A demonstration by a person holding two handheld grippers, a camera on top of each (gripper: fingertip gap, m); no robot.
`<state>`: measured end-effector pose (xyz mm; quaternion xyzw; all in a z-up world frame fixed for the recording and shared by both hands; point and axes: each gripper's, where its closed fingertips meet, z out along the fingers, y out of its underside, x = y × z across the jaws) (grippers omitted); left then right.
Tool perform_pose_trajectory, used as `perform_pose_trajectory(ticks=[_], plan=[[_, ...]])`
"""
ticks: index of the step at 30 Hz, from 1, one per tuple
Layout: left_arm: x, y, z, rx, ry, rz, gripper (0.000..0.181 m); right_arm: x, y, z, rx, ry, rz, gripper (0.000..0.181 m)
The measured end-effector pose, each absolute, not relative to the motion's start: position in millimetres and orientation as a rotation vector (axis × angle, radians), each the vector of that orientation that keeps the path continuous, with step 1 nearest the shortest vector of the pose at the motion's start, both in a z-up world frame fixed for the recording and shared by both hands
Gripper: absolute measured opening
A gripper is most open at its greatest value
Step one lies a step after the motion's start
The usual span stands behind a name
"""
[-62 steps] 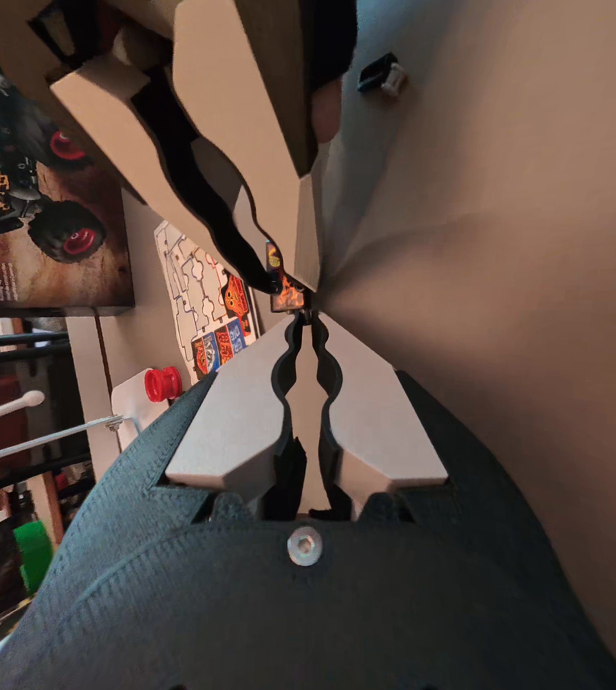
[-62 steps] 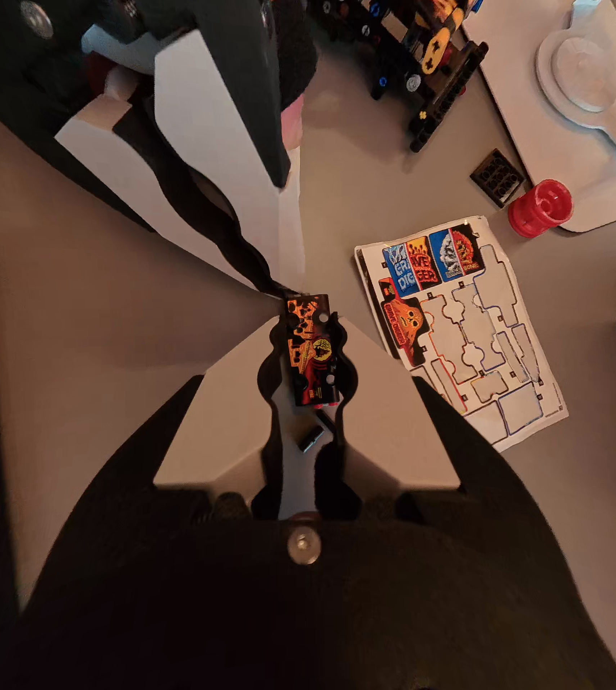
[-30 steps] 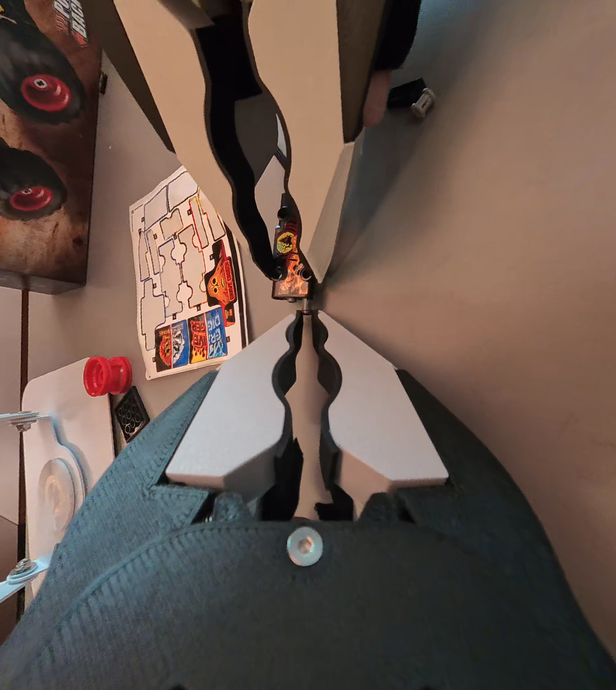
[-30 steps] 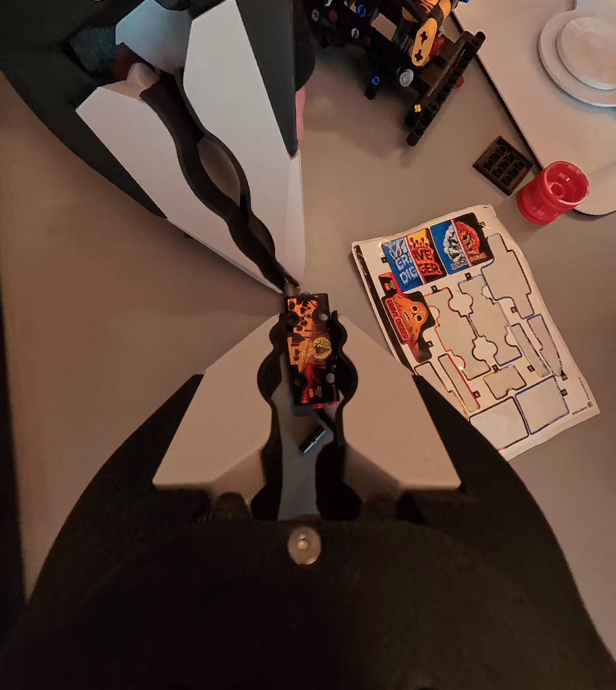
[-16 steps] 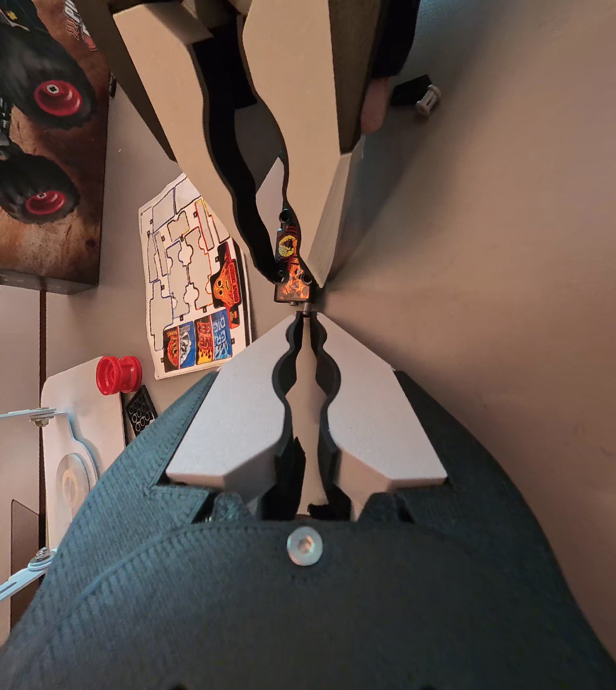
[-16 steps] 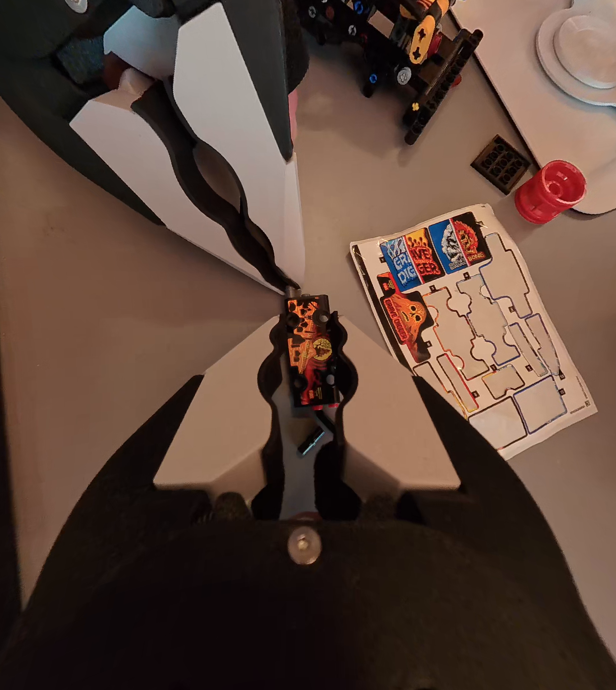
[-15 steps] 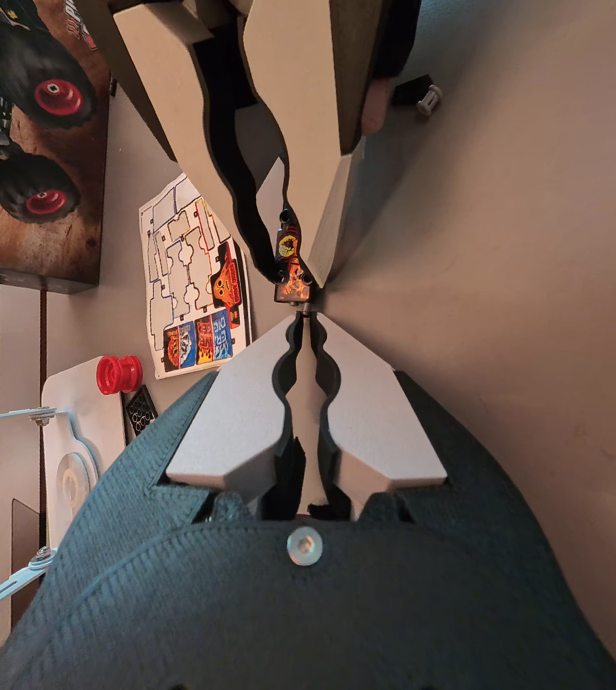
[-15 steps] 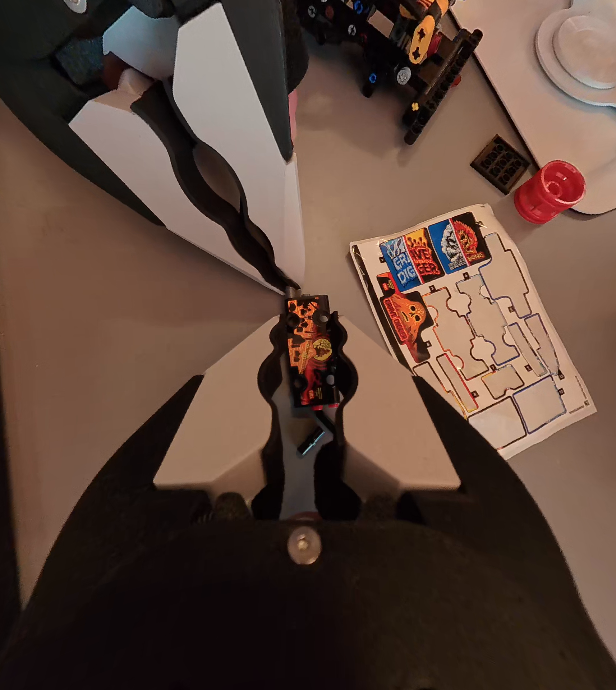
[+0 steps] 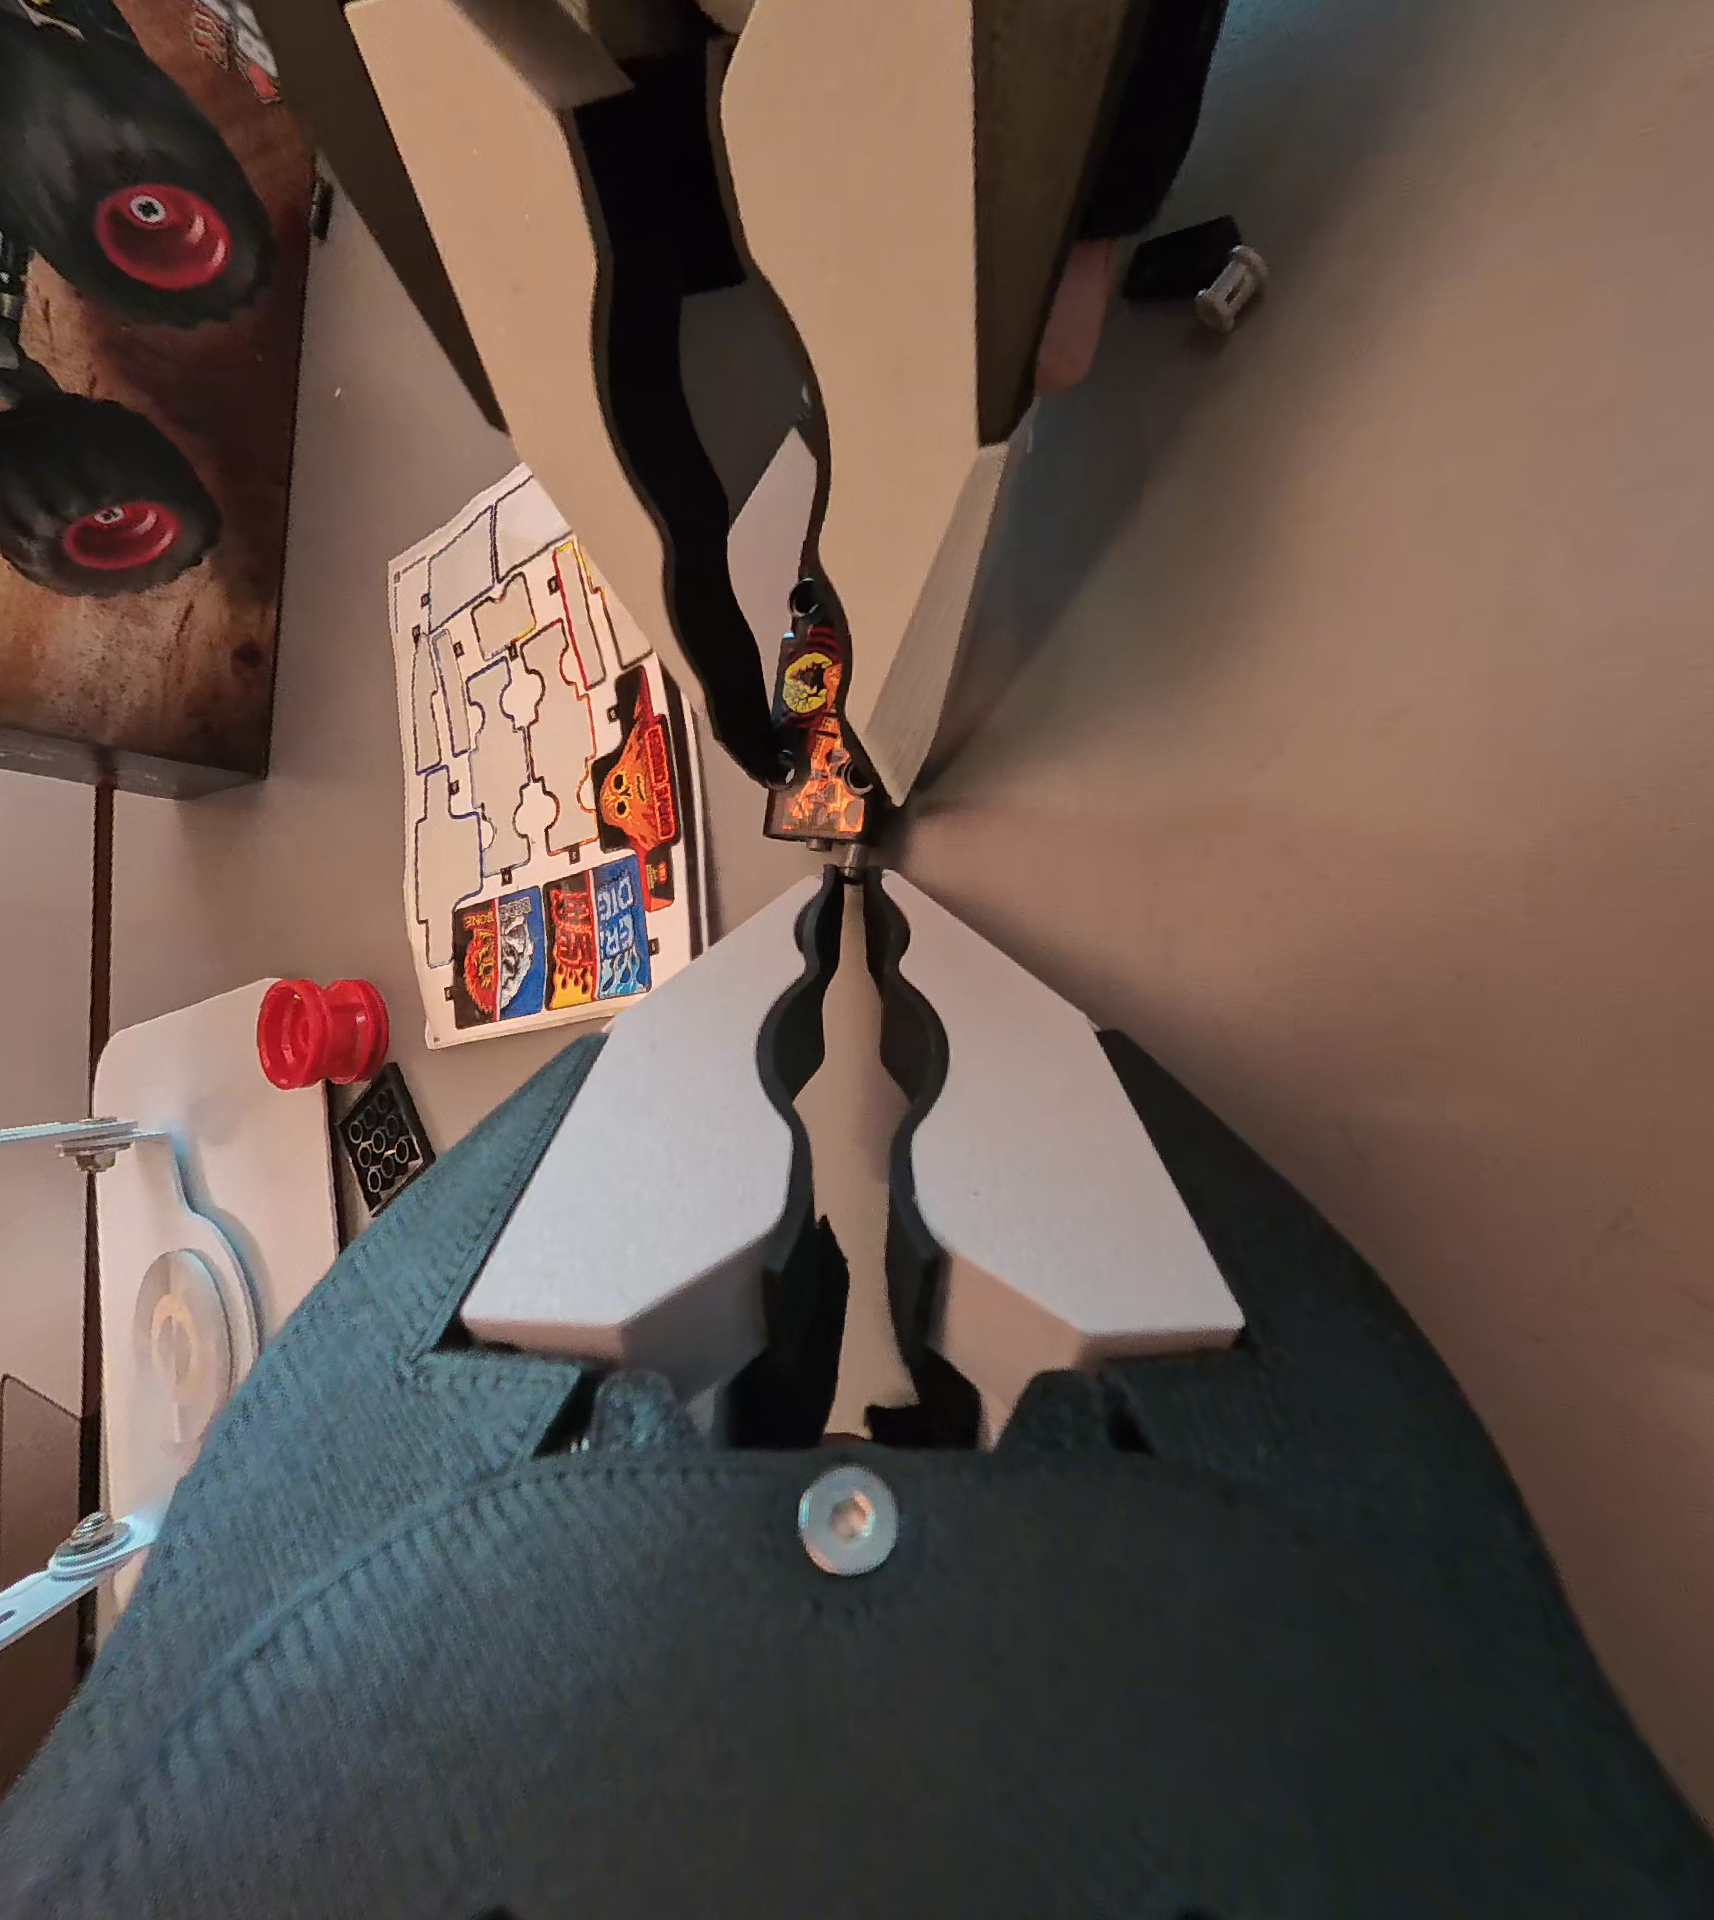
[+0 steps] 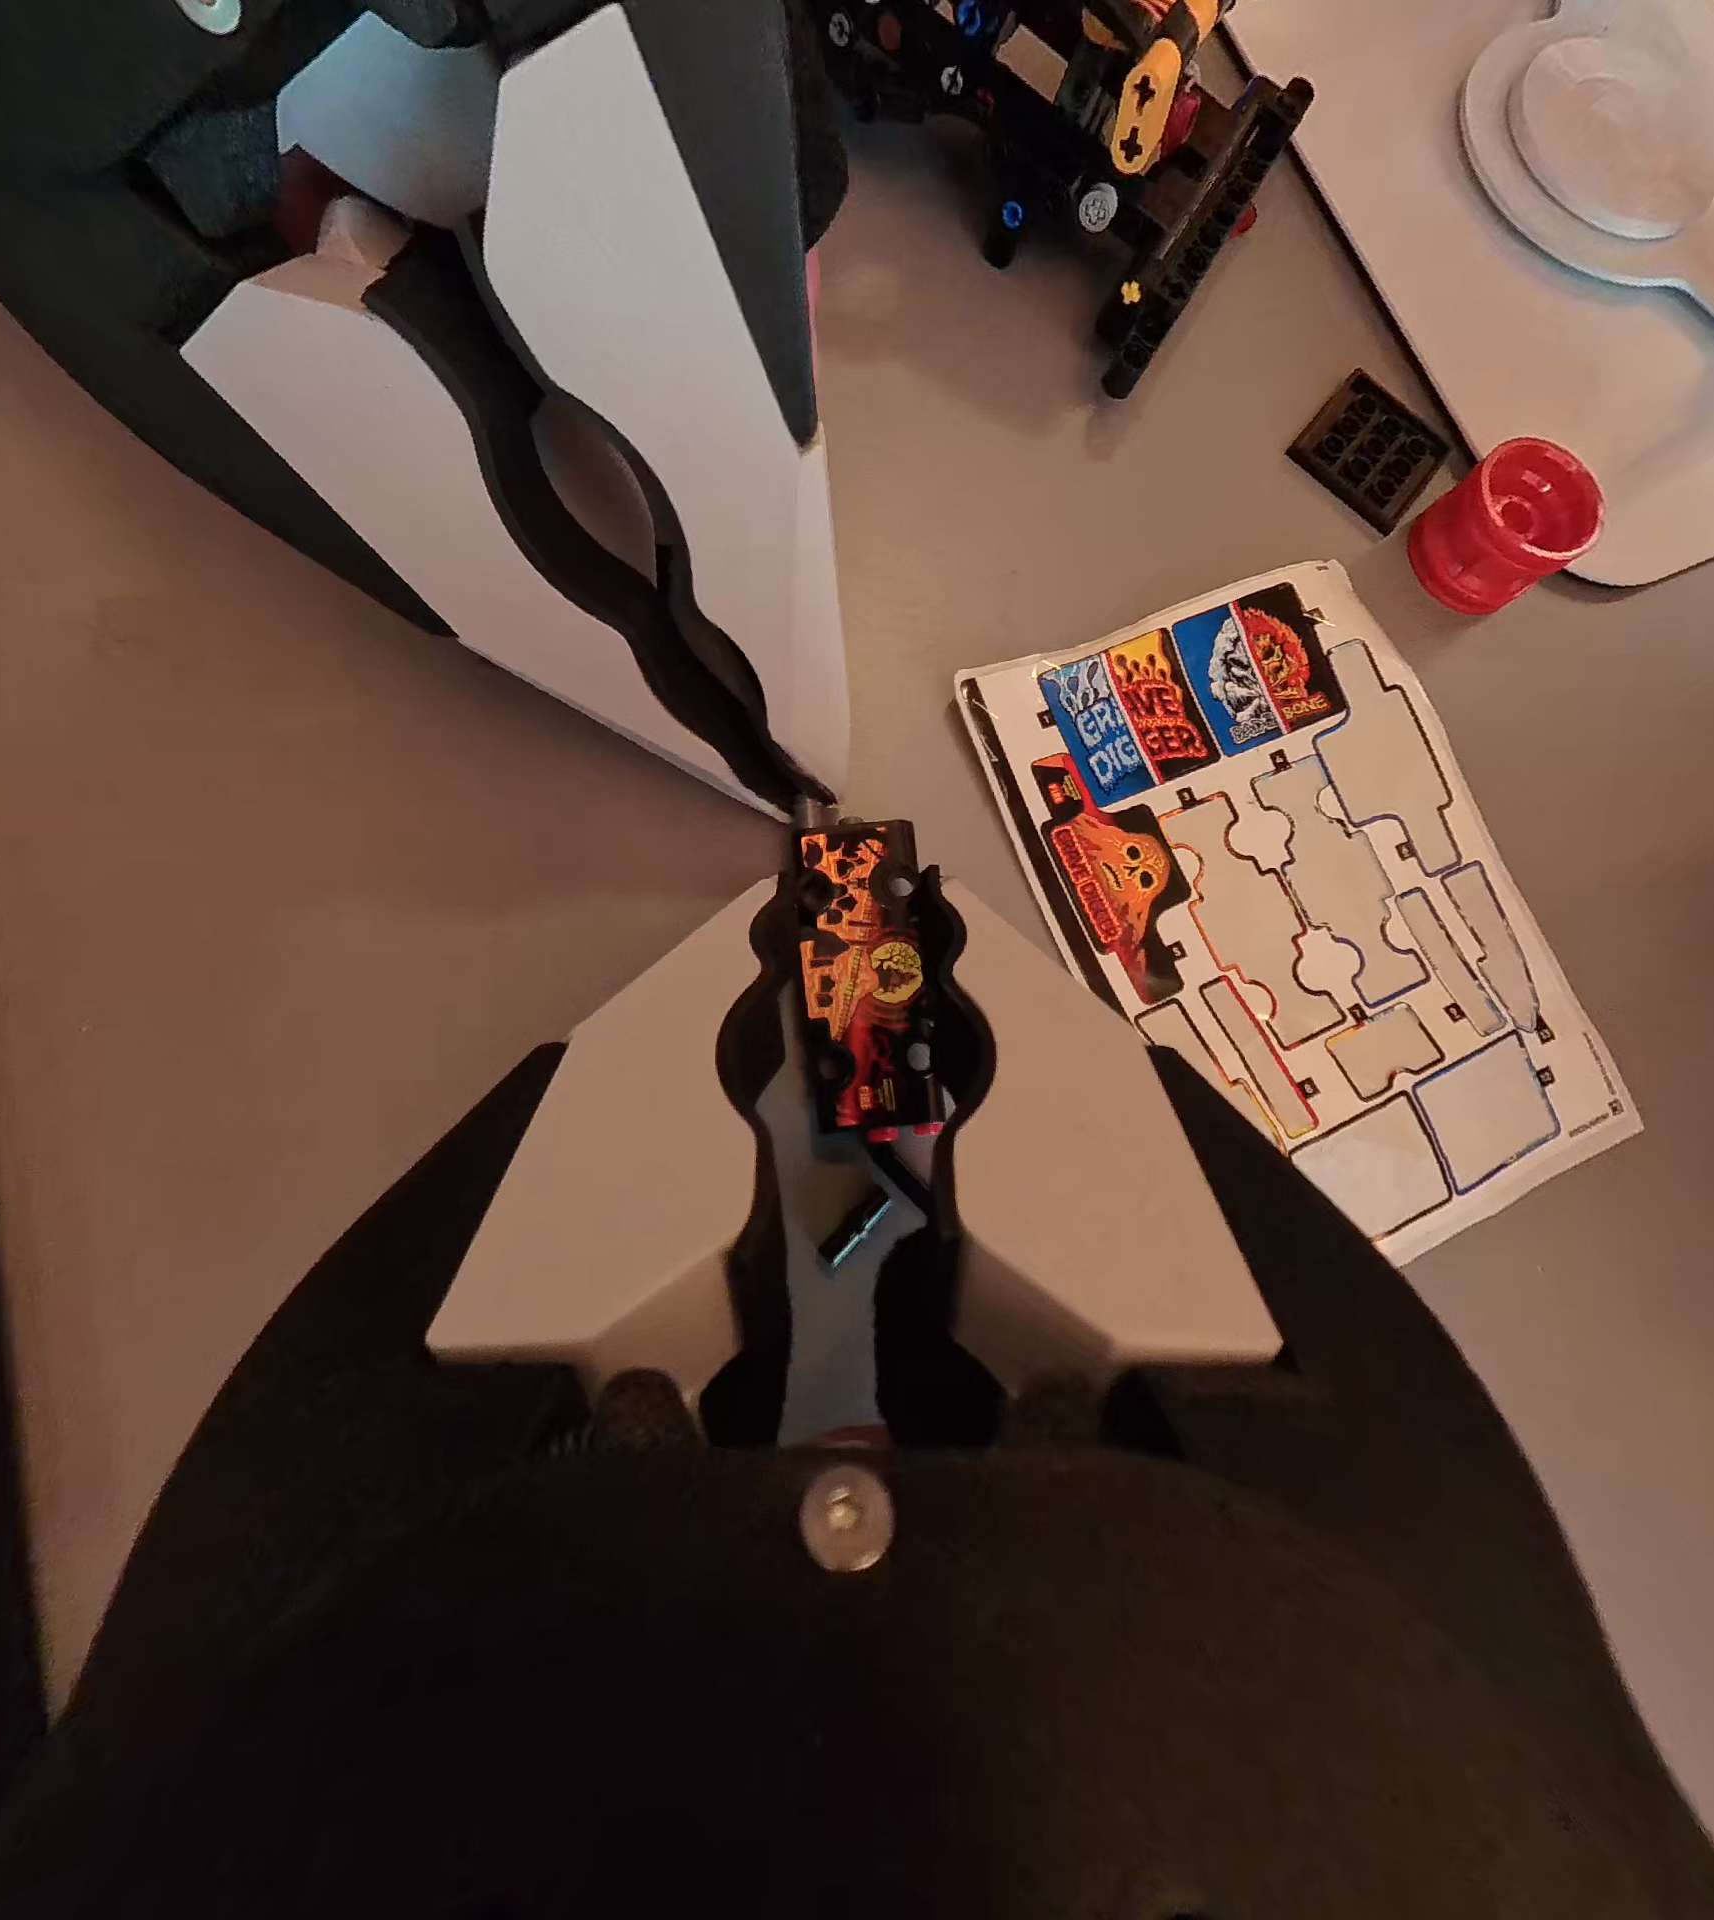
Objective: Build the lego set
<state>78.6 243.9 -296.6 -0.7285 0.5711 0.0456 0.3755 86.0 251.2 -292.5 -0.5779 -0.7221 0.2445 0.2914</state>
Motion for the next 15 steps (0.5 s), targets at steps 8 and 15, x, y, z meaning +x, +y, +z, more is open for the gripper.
perform_pose_trajectory(ticks=[8,15], plan=[[77.9,247.8,-295.8,-1.889,1.407,0.075,0.003,86.0,255.3,-291.0,-1.564,-1.892,0.679,0.020],[77.6,250.0,-295.0,-1.897,1.377,0.062,0.003,85.4,257.6,-290.2,-1.571,-1.874,0.687,0.020]])
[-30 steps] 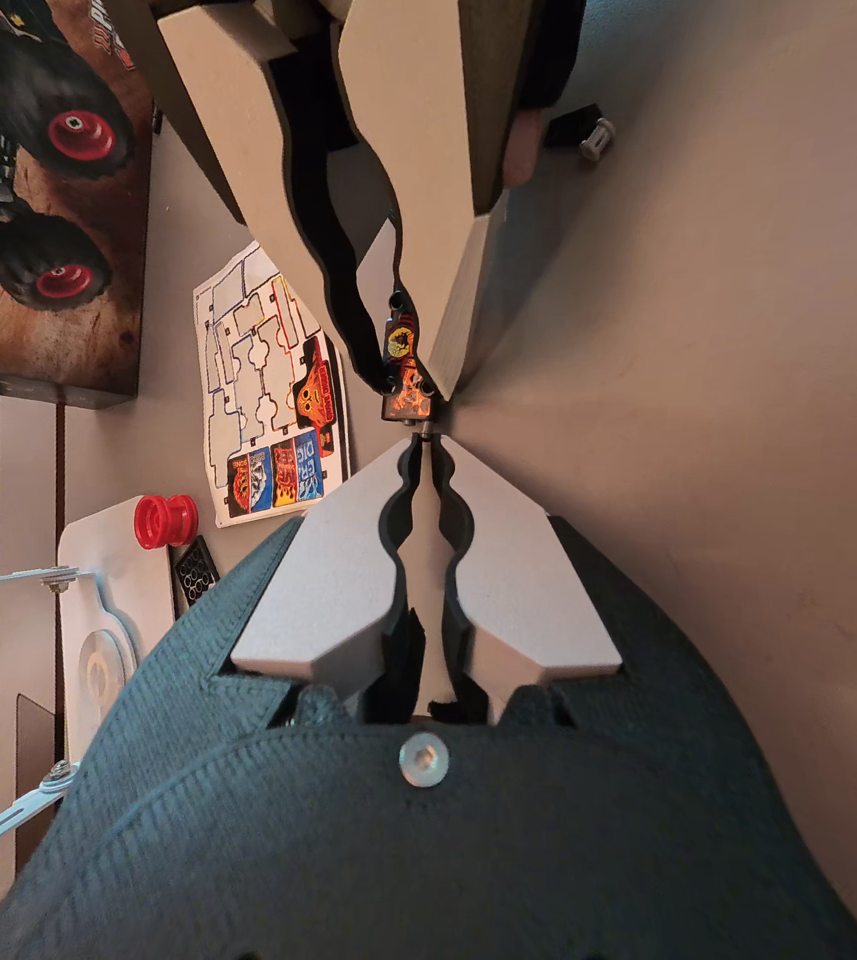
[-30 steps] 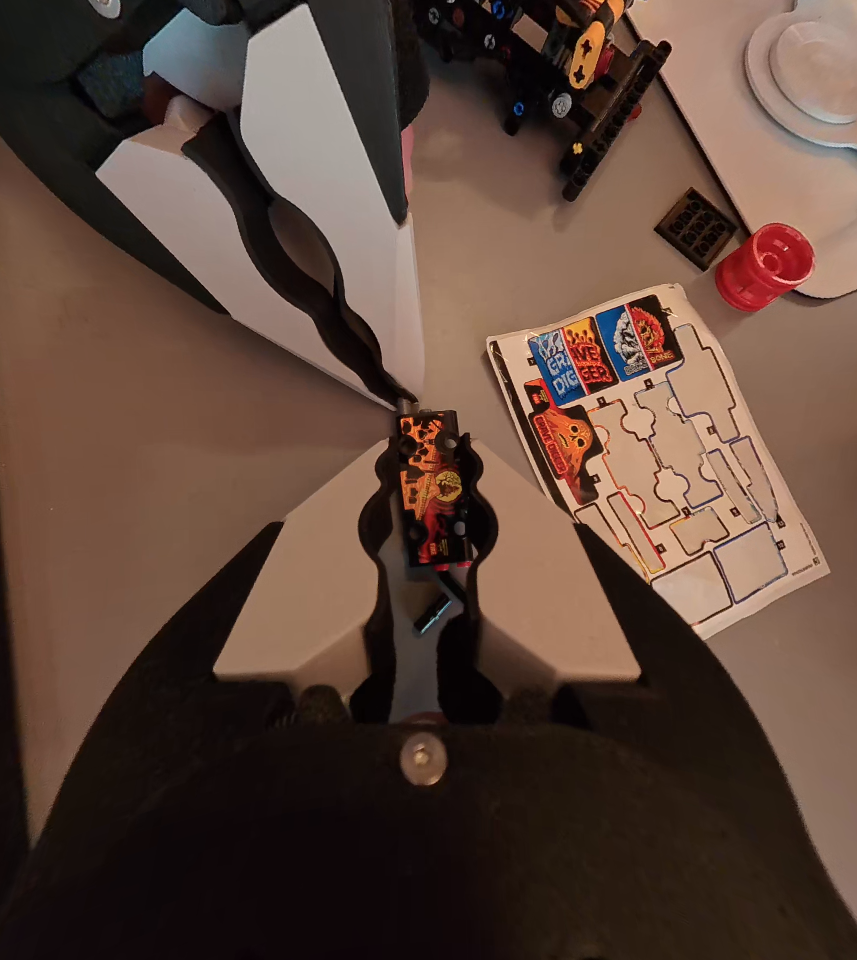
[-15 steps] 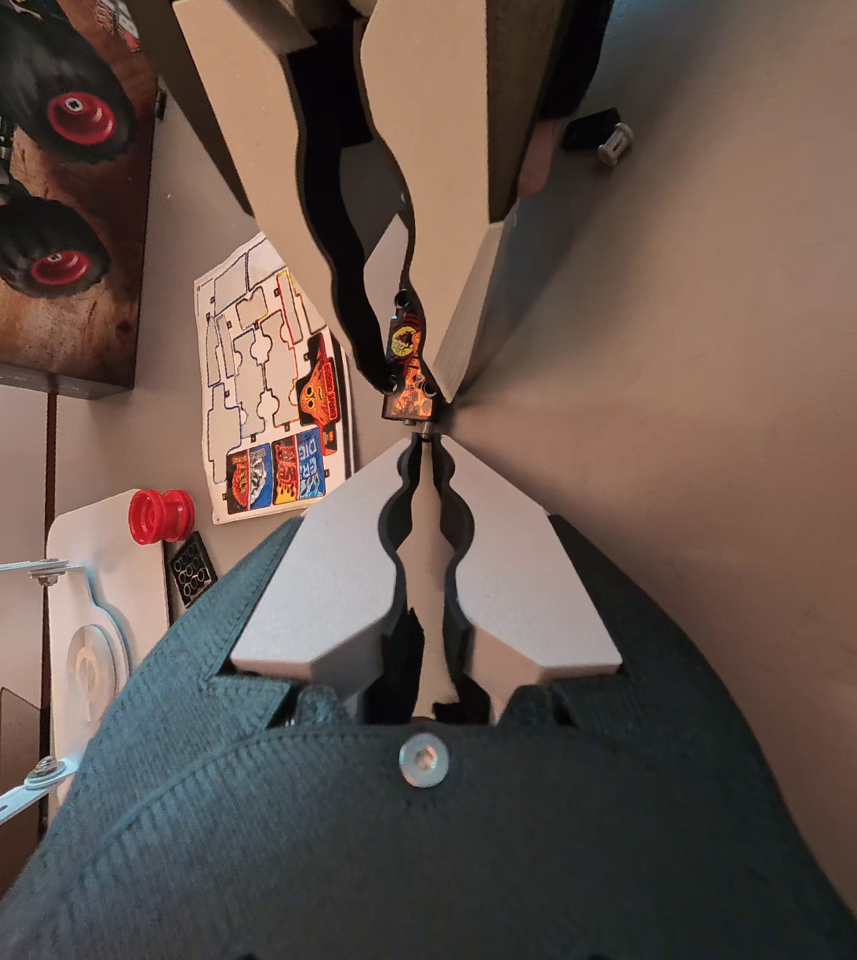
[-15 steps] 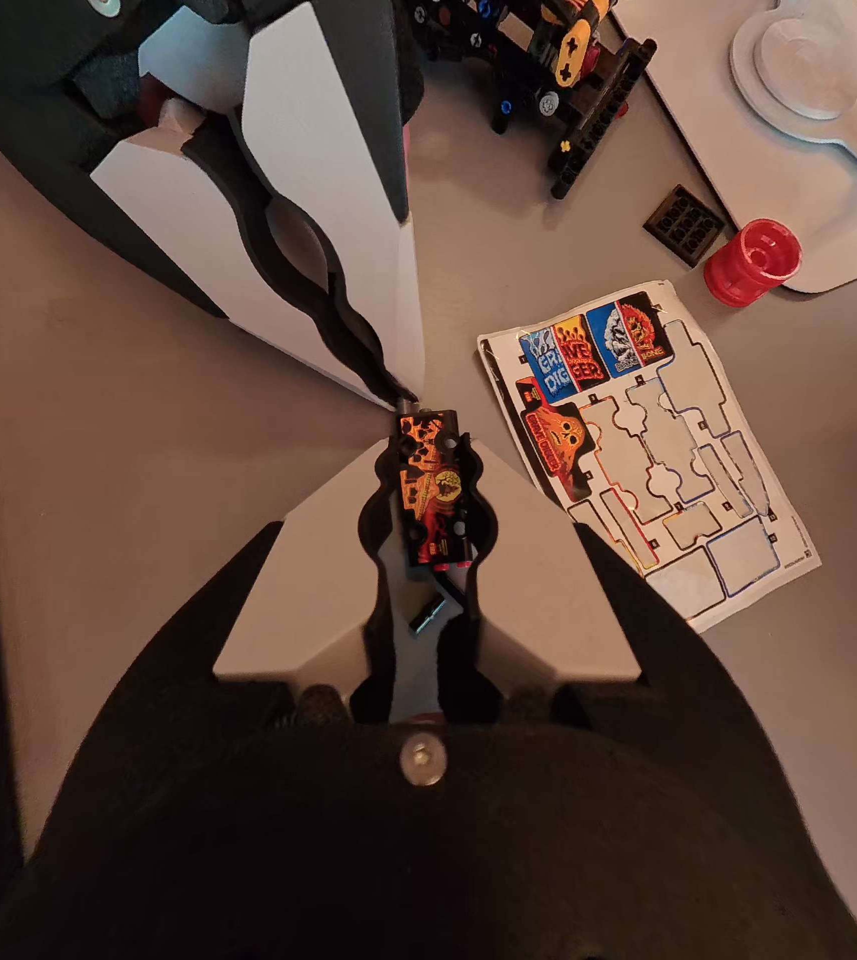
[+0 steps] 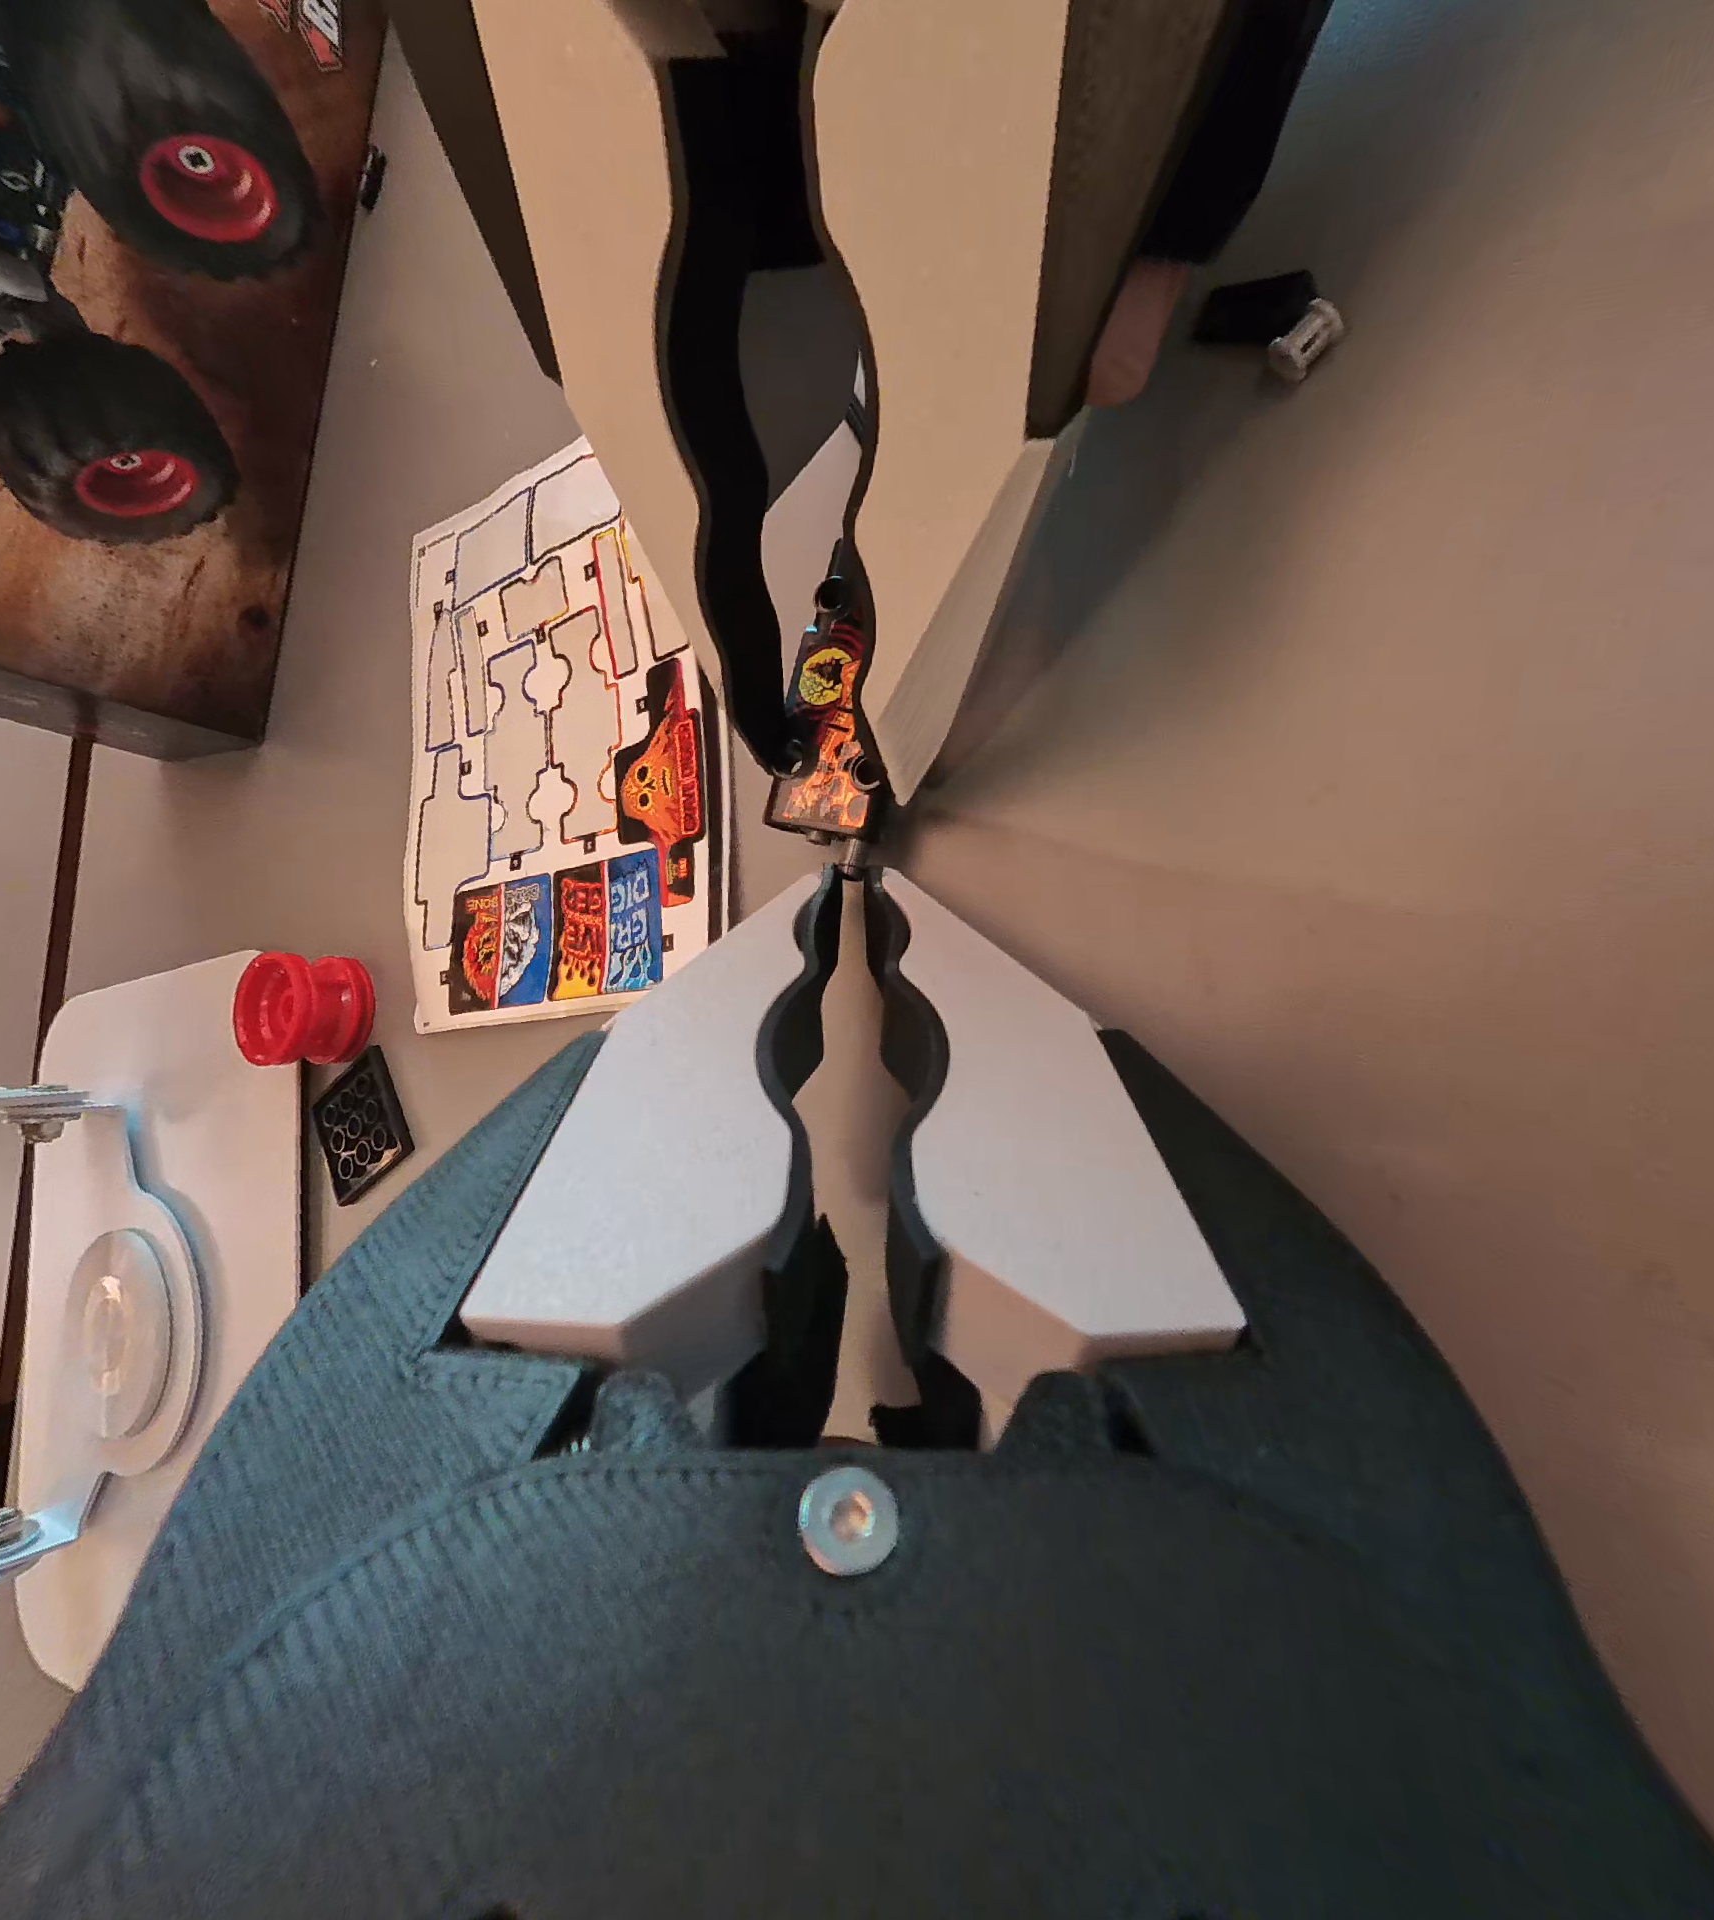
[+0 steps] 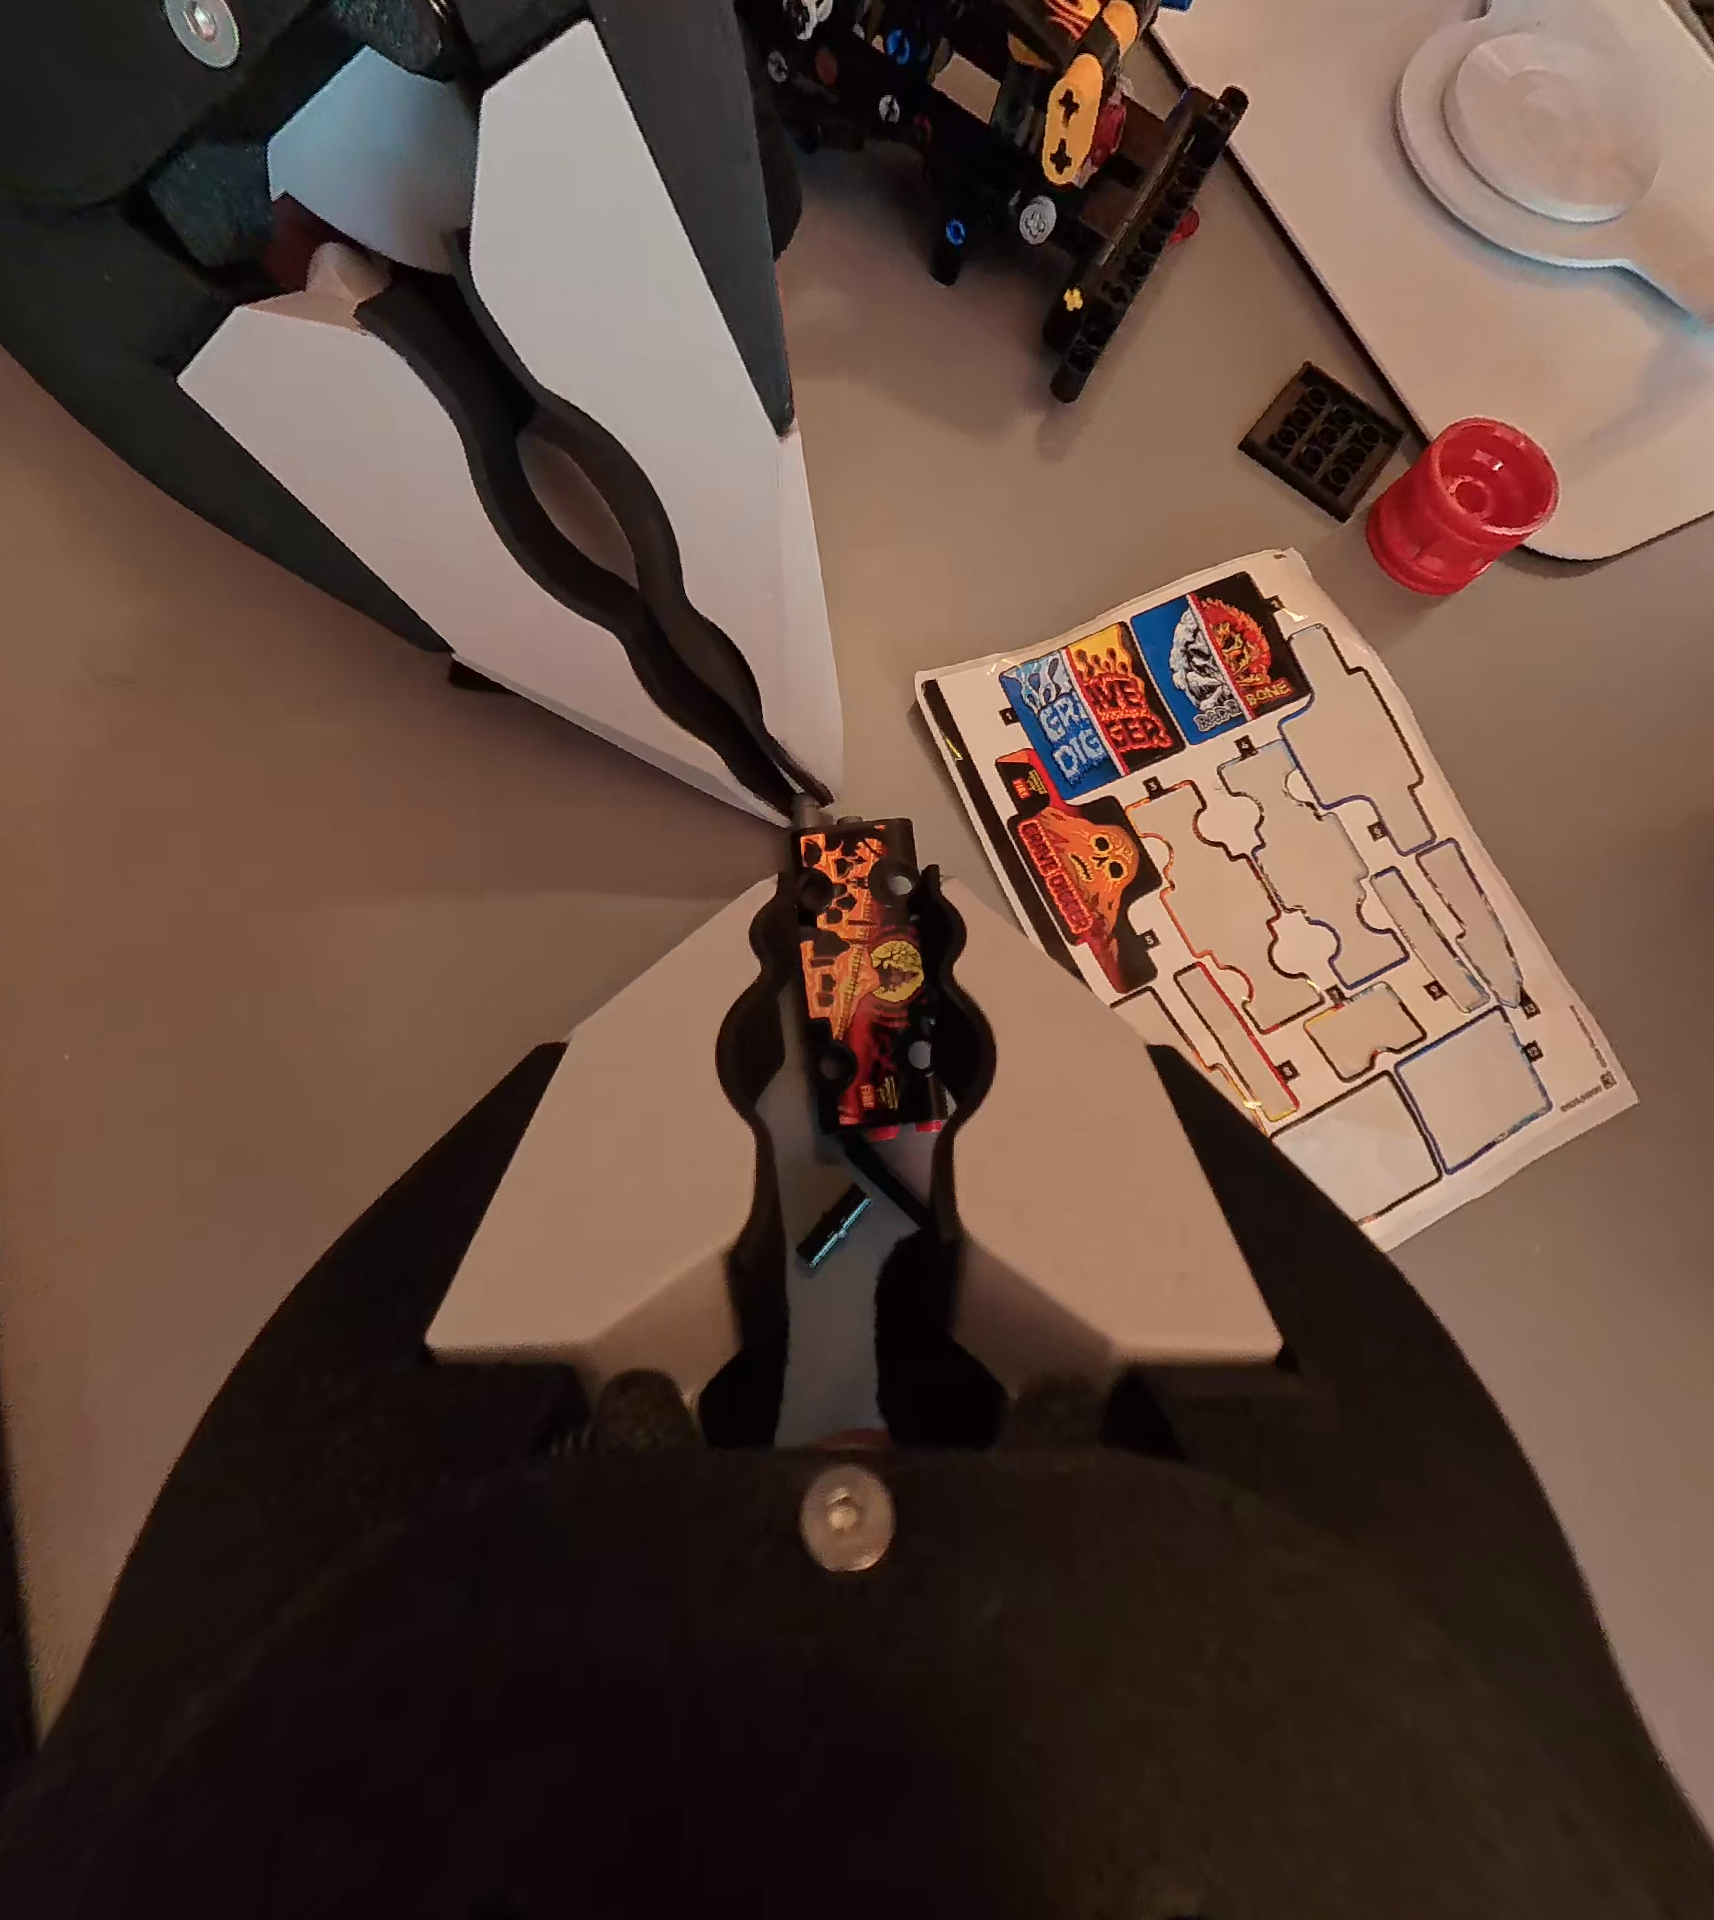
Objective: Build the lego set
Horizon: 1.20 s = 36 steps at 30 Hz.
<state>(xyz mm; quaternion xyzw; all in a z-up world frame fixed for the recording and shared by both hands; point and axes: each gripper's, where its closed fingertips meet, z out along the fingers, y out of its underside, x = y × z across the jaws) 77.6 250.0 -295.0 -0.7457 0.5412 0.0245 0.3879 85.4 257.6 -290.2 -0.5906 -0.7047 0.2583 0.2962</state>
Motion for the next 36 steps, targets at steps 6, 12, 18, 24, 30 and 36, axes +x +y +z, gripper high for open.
perform_pose_trajectory(ticks=[6,12,18,24,30,36], plan=[[77.0,251.4,-296.1,-1.914,1.354,0.060,0.003,84.8,258.7,-290.8,-1.583,-1.864,0.688,0.020],[77.5,253.0,-296.8,-1.921,1.336,0.051,0.003,85.0,260.2,-291.1,-1.590,-1.857,0.686,0.020],[77.1,254.3,-295.1,-1.921,1.319,0.035,0.003,84.6,261.6,-289.1,-1.585,-1.844,0.687,0.020],[76.0,257.1,-287.0,-1.910,1.273,0.001,0.003,83.3,264.1,-280.8,-1.545,-1.813,0.685,0.021],[76.1,253.7,-296.4,-1.946,1.301,-0.024,0.003,83.8,261.2,-288.6,-1.558,-1.850,0.683,0.021],[76.7,253.8,-297.5,-1.967,1.274,-0.059,0.003,84.0,261.3,-291.3,-1.583,-1.851,0.688,0.021]])
